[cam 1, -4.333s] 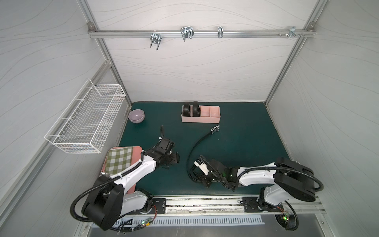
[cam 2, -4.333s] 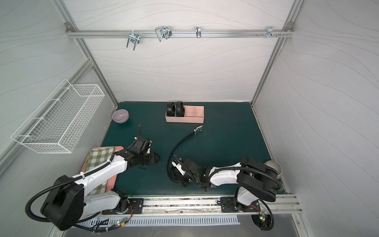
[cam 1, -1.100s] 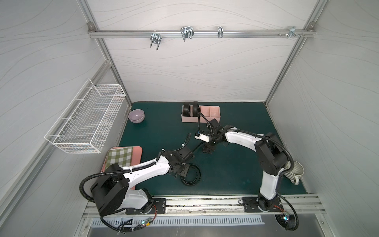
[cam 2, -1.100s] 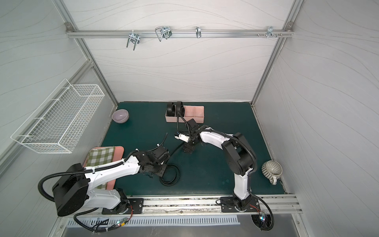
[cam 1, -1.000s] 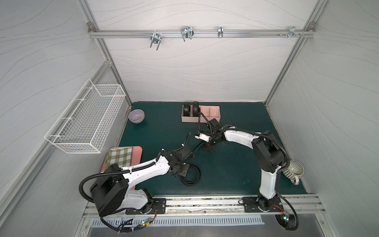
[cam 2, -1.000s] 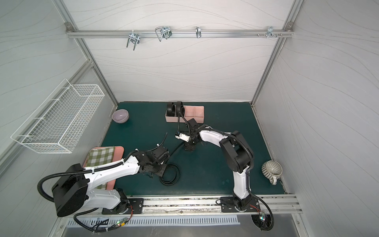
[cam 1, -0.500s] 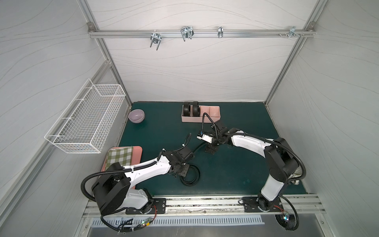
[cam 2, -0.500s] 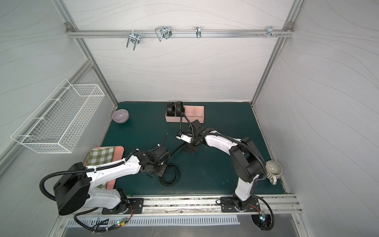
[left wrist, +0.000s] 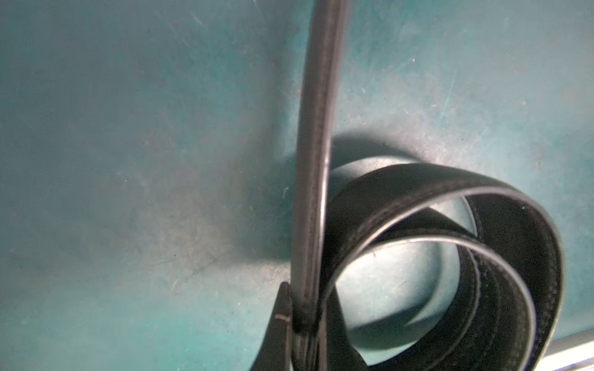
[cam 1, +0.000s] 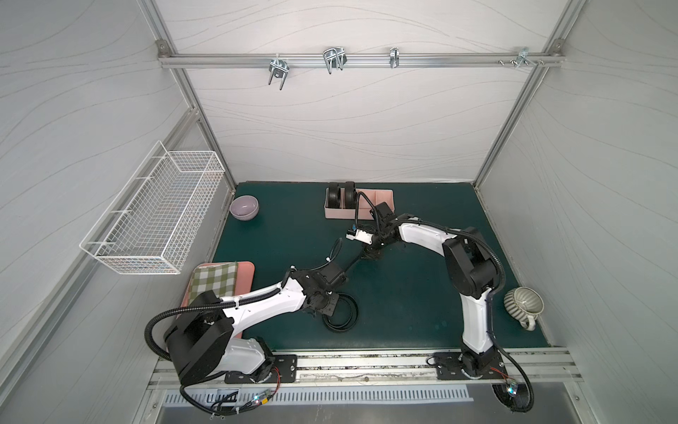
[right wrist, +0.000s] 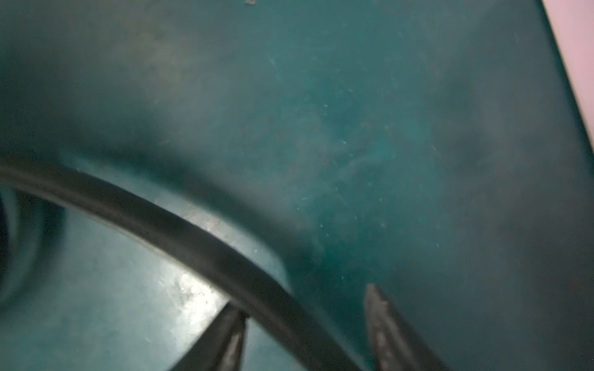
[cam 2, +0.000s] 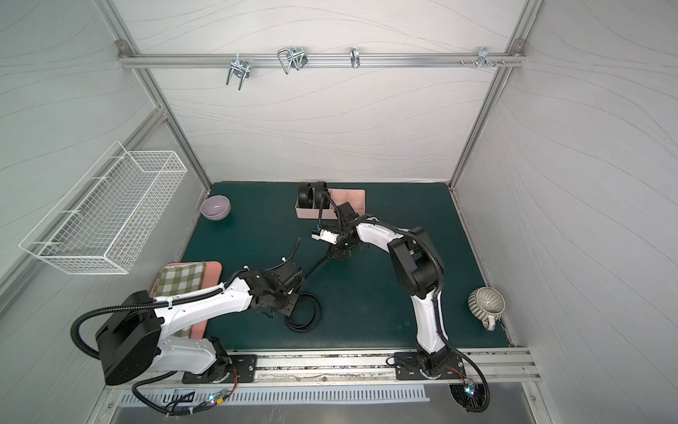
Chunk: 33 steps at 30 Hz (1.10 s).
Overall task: Place the belts into the storage roll
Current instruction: Roll the belt at the center of the board.
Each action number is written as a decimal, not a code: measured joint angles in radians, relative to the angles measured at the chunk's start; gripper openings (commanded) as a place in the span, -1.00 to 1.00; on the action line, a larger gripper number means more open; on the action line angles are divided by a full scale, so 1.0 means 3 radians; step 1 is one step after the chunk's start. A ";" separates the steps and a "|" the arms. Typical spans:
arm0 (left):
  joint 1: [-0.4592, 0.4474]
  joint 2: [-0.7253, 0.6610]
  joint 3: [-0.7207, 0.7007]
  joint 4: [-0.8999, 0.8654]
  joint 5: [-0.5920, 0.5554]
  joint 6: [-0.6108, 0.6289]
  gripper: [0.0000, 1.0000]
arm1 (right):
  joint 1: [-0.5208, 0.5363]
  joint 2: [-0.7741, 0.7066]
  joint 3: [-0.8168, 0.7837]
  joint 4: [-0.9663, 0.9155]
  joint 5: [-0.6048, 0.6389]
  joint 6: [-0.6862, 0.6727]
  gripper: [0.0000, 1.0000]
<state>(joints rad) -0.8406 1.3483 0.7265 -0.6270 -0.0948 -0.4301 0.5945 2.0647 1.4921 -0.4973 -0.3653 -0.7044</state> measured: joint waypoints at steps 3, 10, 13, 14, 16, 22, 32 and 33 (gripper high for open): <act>0.0001 0.0000 0.0009 0.0005 -0.0001 -0.0001 -0.98 | -0.0058 0.0005 0.0140 -0.0219 -0.0099 0.0046 -0.15; 0.0017 0.0000 0.0009 0.0008 0.0003 -0.0009 -0.98 | -0.0070 0.0039 0.0165 -0.0453 -0.0132 0.0057 -0.04; 0.0032 0.0000 0.0015 0.0006 0.0006 -0.0010 -0.98 | -0.0064 0.0051 0.0131 -0.0482 -0.0088 0.0055 -0.06; 0.0036 0.0000 0.0022 0.0008 0.0008 -0.0010 -0.98 | -0.0062 0.0055 0.0131 -0.0493 -0.0066 0.0052 -0.13; 0.0046 0.0000 0.0034 0.0014 0.0015 -0.0010 -0.98 | -0.0062 0.0072 0.0137 -0.0512 -0.0028 0.0043 -0.25; 0.0122 0.0005 0.0038 0.0033 0.0042 -0.0010 -0.98 | -0.0060 0.0127 0.0146 -0.0571 0.0060 0.0048 -0.90; 0.0292 0.0219 0.0151 0.0156 0.0079 0.0001 -0.99 | -0.0038 0.0093 0.0095 -0.0680 0.0304 0.0561 -1.00; 0.0298 0.0294 0.0200 0.0174 0.0078 0.0009 -1.00 | -0.0039 0.0061 0.0070 -0.0712 0.0354 0.0716 -1.00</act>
<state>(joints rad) -0.7513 1.4364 0.7864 -0.5747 -0.0715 -0.4274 0.5827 2.0830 1.5131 -0.7109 -0.2592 -0.4896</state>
